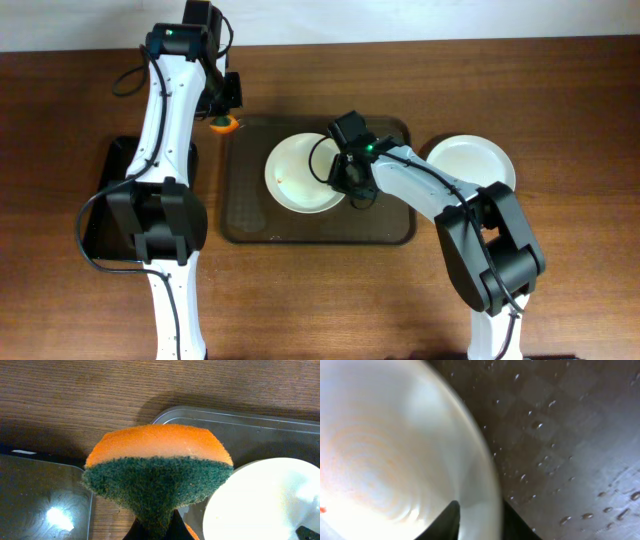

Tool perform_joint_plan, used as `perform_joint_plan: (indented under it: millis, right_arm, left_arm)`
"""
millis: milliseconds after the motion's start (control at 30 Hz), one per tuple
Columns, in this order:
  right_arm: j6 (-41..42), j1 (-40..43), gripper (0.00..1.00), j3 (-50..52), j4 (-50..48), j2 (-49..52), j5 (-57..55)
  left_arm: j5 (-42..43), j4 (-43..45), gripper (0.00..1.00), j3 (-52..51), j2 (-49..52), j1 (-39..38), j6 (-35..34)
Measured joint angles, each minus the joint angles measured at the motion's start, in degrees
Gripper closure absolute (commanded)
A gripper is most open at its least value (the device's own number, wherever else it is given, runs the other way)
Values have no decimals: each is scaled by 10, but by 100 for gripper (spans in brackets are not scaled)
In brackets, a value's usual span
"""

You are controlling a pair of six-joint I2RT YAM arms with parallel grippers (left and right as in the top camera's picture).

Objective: Clean dirty plates on tray and stack at the side

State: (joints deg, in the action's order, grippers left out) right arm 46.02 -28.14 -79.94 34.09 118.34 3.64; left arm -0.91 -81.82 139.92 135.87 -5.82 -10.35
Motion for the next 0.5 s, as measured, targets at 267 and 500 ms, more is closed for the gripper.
perform_joint_plan:
  millis: [267,500]
  right_arm:
    - [-98,41,96,-1,-43,2,21]
    - [-101,41,96,-2,-61,15,33]
  left_arm:
    - [7,-14,100,-33,0,-28,0]
    - [66,34,100,-169,1,-63,20]
